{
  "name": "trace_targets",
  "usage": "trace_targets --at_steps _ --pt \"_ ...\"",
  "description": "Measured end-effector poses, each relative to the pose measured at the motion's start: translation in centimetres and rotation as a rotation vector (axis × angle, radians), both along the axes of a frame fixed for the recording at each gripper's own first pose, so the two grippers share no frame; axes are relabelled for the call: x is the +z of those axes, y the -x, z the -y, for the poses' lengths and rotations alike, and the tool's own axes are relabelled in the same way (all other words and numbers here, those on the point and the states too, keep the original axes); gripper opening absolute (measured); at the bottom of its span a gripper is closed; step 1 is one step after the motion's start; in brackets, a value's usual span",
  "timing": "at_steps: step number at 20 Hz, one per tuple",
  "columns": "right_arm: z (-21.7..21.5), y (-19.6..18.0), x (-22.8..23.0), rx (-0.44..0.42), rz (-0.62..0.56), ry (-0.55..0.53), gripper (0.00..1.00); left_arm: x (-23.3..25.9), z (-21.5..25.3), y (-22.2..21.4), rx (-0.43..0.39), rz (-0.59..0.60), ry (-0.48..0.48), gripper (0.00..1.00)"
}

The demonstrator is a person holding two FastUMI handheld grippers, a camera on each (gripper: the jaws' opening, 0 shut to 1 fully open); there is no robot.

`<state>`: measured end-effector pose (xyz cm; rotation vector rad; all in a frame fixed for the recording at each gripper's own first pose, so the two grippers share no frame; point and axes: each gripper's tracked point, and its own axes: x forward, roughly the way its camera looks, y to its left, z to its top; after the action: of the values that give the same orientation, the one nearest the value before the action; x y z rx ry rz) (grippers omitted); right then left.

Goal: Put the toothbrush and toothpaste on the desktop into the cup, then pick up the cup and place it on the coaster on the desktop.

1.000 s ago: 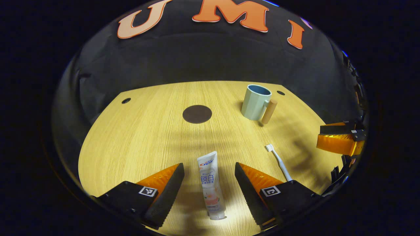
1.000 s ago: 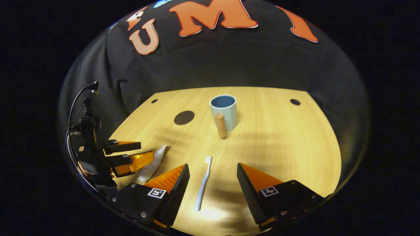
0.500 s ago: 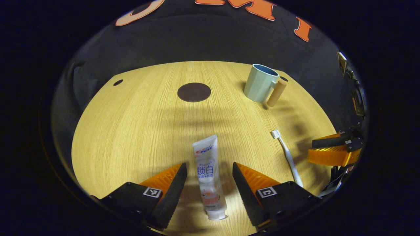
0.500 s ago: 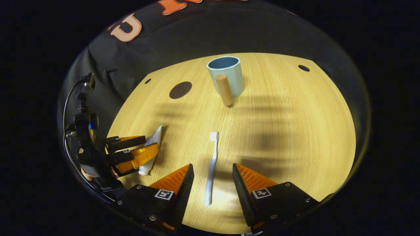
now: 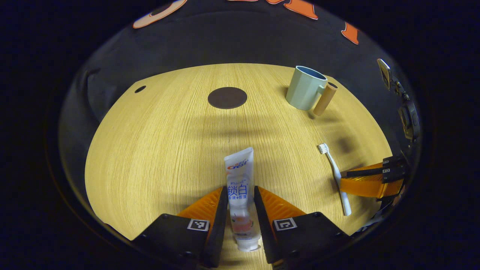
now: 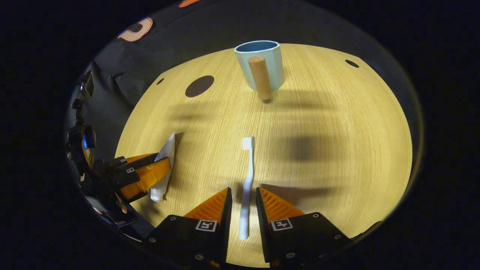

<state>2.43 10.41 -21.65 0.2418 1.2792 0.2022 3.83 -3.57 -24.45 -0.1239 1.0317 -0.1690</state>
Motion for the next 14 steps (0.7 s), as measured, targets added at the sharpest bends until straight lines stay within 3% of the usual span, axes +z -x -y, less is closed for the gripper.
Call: trace_targets --at_steps 1,2,3,5,8,14 --pt "-0.1 0.1 -0.3 -0.002 -0.006 0.004 0.36 -0.4 0.1 0.2 0.005 -0.004 0.002 0.48" --pt "-0.2 -0.1 -0.2 -0.010 -0.011 0.005 0.26 0.1 0.1 0.1 0.004 -0.002 0.002 0.45" --pt "-0.1 -0.2 -0.4 -0.014 -0.016 0.015 0.31 0.0 0.0 0.1 0.002 0.000 -0.007 0.42" --pt "0.3 -0.6 -0.7 -0.030 -0.022 0.035 0.24 0.1 0.0 0.1 -0.006 0.026 -0.028 0.37" --pt "0.3 -1.3 -1.0 -0.054 -0.018 0.037 0.07 0.3 0.2 0.3 -0.001 0.034 -0.028 0.33" --pt "-0.5 -2.8 0.0 -0.075 0.051 -0.030 0.06 1.3 -0.8 1.5 0.010 0.055 0.008 0.28"
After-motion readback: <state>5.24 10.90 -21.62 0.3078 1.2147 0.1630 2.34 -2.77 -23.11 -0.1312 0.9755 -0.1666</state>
